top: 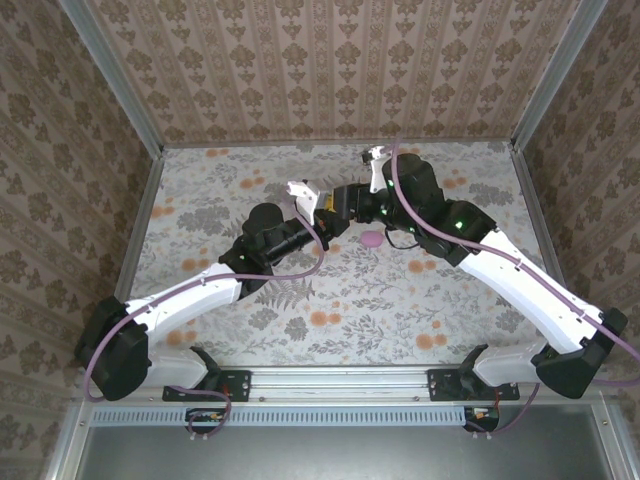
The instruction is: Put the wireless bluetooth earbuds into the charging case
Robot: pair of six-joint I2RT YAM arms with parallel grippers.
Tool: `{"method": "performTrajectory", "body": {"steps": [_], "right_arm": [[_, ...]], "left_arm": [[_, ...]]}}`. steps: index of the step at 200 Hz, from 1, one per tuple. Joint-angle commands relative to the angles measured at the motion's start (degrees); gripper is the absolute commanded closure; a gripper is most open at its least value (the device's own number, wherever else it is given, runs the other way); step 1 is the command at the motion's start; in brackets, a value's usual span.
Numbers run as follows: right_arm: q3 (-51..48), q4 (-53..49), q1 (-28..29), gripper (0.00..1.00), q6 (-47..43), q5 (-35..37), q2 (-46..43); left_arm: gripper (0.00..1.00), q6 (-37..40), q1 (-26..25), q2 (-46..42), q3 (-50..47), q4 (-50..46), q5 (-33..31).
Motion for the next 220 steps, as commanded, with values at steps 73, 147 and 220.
{"method": "performTrajectory", "body": {"steps": [73, 147, 220], "right_arm": [[1.92, 1.35, -3.25, 0.65, 3.61, -9.46, -3.01], [0.88, -0.13, -3.55, 0.71, 4.9, -14.53, -0.51], [-0.53, -0.61, -4.87, 0.72, 6.34, -15.5, 0.62]], "left_arm": [[0.75, 4.41, -0.36, -2.75, 1.63, -1.46, 1.5], [0.75, 4.5, -0.37, -2.82, 1.8, -1.46, 1.91], [0.75, 4.46, -0.4, -3.2, 1.47, -1.62, 1.88]]}}
